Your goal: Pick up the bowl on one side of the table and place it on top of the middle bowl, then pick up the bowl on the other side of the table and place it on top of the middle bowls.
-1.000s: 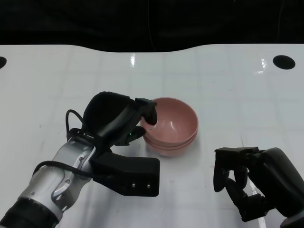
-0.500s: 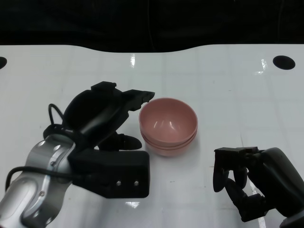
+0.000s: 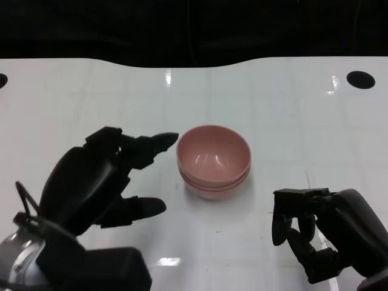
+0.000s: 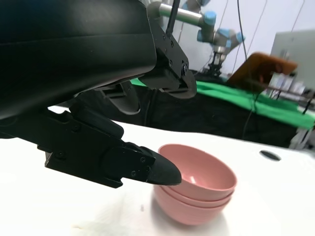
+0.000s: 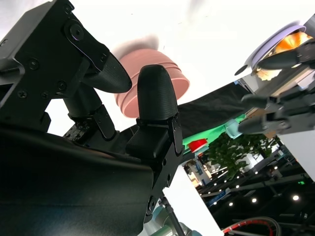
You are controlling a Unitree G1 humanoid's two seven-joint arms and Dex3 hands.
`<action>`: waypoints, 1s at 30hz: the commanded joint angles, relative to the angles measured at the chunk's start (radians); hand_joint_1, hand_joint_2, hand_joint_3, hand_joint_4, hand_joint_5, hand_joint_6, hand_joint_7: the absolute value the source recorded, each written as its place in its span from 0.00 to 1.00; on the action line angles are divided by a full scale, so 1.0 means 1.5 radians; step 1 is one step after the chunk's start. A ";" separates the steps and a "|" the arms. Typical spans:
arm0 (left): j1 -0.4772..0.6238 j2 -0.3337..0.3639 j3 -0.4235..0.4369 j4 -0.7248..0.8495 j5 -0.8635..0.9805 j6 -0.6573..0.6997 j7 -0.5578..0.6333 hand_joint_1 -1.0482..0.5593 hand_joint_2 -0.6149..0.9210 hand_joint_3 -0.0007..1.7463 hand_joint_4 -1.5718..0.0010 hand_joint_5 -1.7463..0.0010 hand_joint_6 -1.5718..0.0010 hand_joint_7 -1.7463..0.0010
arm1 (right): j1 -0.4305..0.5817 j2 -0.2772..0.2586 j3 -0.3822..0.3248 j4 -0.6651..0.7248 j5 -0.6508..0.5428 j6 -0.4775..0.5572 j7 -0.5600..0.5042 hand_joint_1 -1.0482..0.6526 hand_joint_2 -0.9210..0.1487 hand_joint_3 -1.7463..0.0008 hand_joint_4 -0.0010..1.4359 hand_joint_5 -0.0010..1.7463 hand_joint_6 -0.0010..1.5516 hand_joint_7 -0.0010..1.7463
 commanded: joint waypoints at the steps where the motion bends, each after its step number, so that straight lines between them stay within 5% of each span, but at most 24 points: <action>1: 0.049 0.001 0.023 -0.012 -0.027 -0.038 0.025 0.39 1.00 0.07 0.75 0.31 0.58 0.91 | 0.004 0.001 0.000 -0.009 0.013 0.003 0.005 0.55 0.73 0.05 0.67 1.00 0.52 0.89; 7: 0.127 -0.027 0.058 -0.044 -0.115 -0.064 0.017 0.45 1.00 0.06 0.71 0.25 0.53 0.87 | 0.005 0.005 0.003 -0.011 0.006 -0.001 -0.001 0.55 0.73 0.05 0.67 1.00 0.52 0.89; 11: 0.172 -0.046 0.070 -0.071 -0.175 -0.053 -0.004 0.48 1.00 0.07 0.70 0.26 0.62 0.62 | 0.011 0.008 0.005 -0.023 -0.004 0.008 -0.001 0.55 0.73 0.05 0.67 1.00 0.52 0.89; 18: 0.207 -0.095 0.074 -0.062 -0.286 -0.037 -0.031 0.56 0.99 0.09 0.61 0.26 0.58 0.52 | 0.010 0.004 -0.002 -0.022 0.002 0.006 0.002 0.55 0.74 0.05 0.67 1.00 0.52 0.88; 21: 0.212 -0.122 0.076 -0.036 -0.332 -0.051 -0.036 0.62 0.77 0.52 0.51 0.24 0.49 0.50 | 0.011 0.000 -0.004 -0.016 0.009 -0.002 0.002 0.55 0.74 0.05 0.67 1.00 0.52 0.88; 27: 0.199 -0.149 0.083 -0.002 -0.324 -0.058 -0.022 0.64 0.62 0.82 0.39 0.13 0.40 0.35 | 0.009 -0.006 -0.006 -0.007 0.019 -0.006 0.011 0.55 0.74 0.05 0.66 1.00 0.52 0.86; 30: 0.193 -0.152 0.084 0.009 -0.325 -0.060 -0.030 0.63 0.59 0.86 0.38 0.09 0.41 0.28 | 0.008 -0.007 -0.006 -0.004 0.022 -0.003 0.014 0.55 0.74 0.05 0.66 1.00 0.53 0.85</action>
